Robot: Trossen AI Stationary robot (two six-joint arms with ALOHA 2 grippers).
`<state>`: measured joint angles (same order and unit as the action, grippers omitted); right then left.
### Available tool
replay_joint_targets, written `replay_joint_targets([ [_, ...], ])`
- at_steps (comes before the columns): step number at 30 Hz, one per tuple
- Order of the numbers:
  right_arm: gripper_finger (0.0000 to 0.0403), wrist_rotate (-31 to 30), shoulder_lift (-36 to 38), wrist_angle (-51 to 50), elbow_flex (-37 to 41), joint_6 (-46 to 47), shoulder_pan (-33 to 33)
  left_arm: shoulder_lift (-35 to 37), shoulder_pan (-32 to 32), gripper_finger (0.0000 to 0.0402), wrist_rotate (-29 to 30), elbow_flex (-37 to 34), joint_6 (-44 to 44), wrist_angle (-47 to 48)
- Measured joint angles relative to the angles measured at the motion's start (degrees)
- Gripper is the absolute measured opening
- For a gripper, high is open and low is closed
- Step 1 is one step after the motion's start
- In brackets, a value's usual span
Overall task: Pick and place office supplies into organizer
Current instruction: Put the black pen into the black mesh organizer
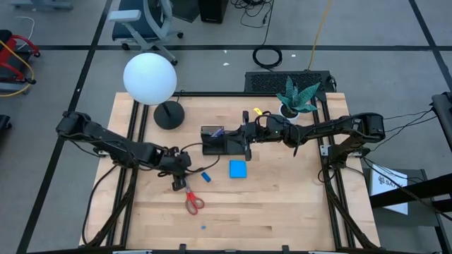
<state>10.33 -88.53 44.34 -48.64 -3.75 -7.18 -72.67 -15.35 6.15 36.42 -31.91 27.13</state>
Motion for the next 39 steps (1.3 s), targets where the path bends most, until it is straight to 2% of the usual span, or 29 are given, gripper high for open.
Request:
replay_joint_targets([
  [19,0.0,0.0,0.0,0.0,0.0,0.0,0.0,-13.1,1.4,0.0127,-0.3,0.2,-0.9,-3.5],
  [29,0.0,0.0,0.0,0.0,0.0,0.0,0.0,-14.4,1.5,0.0124,-0.3,0.3,-0.1,-3.4],
  [32,0.0,0.0,0.0,0.0,0.0,0.0,0.0,-14.5,1.5,0.0097,-0.3,0.2,2.0,-3.7],
  [36,0.0,0.0,0.0,0.0,0.0,0.0,0.0,-14.0,1.5,0.0036,-0.3,0.0,4.7,-4.5],
  [39,0.0,0.0,0.0,0.0,0.0,0.0,0.0,-13.2,1.5,0.0035,-0.4,-0.1,5.2,-4.7],
])
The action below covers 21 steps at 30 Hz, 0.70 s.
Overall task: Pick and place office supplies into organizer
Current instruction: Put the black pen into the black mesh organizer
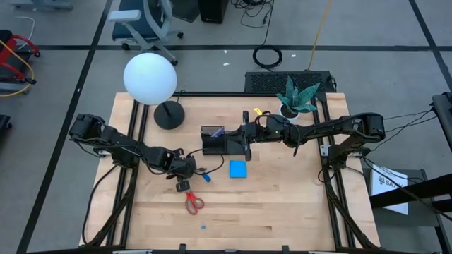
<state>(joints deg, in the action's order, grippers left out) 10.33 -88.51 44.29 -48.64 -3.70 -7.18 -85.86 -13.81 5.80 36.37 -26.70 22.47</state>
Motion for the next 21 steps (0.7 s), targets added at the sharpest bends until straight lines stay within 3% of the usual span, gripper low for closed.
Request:
replay_joint_targets([
  [12,0.0,0.0,0.0,0.3,0.0,0.0,0.0,4.9,0.0,0.0036,-0.6,-0.2,2.7,0.4],
  [21,0.0,0.0,0.0,1.8,0.0,0.0,0.0,15.0,0.0,0.0036,0.2,-0.2,6.1,1.2],
])
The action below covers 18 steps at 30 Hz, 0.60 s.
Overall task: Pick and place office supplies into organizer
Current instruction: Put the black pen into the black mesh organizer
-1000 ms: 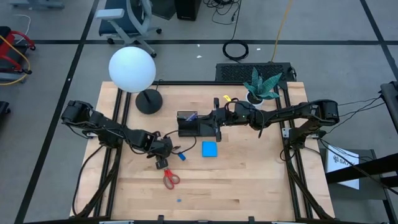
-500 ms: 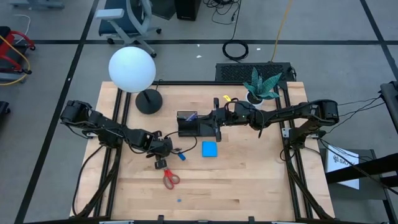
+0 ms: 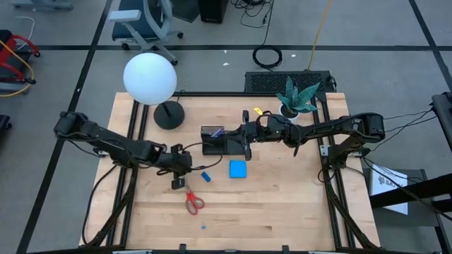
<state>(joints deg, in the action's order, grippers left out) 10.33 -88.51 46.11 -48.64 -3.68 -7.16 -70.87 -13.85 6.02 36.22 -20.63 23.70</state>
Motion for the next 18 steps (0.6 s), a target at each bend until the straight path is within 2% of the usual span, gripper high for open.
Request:
replay_joint_targets([
  [5,0.0,0.0,0.0,1.7,0.0,1.3,0.0,7.7,0.0,0.0036,1.4,0.0,2.0,0.2],
  [14,0.0,0.0,0.0,4.9,0.0,4.5,0.9,19.5,0.1,0.0036,9.2,0.1,7.8,-0.6],
  [18,0.0,0.2,0.0,5.7,0.0,4.5,1.5,21.9,0.1,0.0036,9.8,0.1,11.4,-6.0],
])
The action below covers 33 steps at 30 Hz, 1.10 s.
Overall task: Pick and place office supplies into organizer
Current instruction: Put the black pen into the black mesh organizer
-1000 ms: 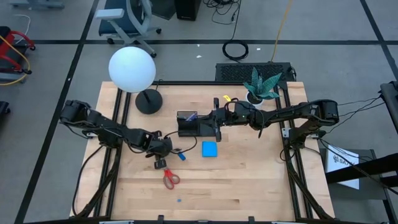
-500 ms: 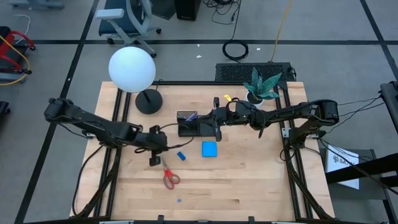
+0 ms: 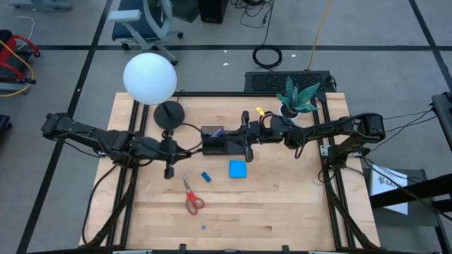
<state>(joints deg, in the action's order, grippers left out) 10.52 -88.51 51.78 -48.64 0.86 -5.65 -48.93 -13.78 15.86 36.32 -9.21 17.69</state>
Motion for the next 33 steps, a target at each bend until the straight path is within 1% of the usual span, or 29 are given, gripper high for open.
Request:
replay_joint_targets([
  [4,0.0003,0.0,0.0,0.8,0.0,0.0,0.8,0.2,0.3,0.0036,-0.2,0.0,5.1,-6.7],
  [7,0.0021,0.1,0.0,1.2,0.0,0.0,1.4,0.2,1.8,0.0036,-0.2,0.0,7.6,-9.1],
  [10,0.006,0.1,0.0,2.7,0.0,-0.3,1.8,0.2,4.2,0.0036,-0.2,0.0,9.1,-11.4],
  [13,0.0111,0.0,0.0,3.6,0.0,-0.3,2.2,0.1,7.0,0.0036,-1.6,0.0,10.5,-15.2],
  [16,0.0162,-0.5,0.0,3.7,0.0,-0.7,2.4,-1.2,9.8,0.0036,-5.5,0.1,10.9,-19.4],
  [18,0.0191,-2.5,0.0,3.7,0.0,-1.6,2.6,-2.7,11.4,0.0036,-8.8,0.1,11.0,-22.6],
  [20,0.0215,-4.7,0.0,4.1,0.0,-2.4,2.8,-5.2,12.6,0.0036,-12.1,0.3,11.0,-26.1],
  [22,0.0234,-5.2,0.0,4.7,0.0,-3.0,3.1,-7.9,13.6,0.0036,-15.1,0.1,11.1,-27.9],
  [26,0.0254,-6.1,0.0,5.0,0.0,-3.3,3.5,-12.9,15.3,0.0036,-19.2,0.1,10.7,-33.6],
  [33,0.0257,-6.3,0.0,5.2,0.0,-3.2,3.5,-16.7,17.5,0.0036,-23.5,0.1,8.9,-39.9],
])
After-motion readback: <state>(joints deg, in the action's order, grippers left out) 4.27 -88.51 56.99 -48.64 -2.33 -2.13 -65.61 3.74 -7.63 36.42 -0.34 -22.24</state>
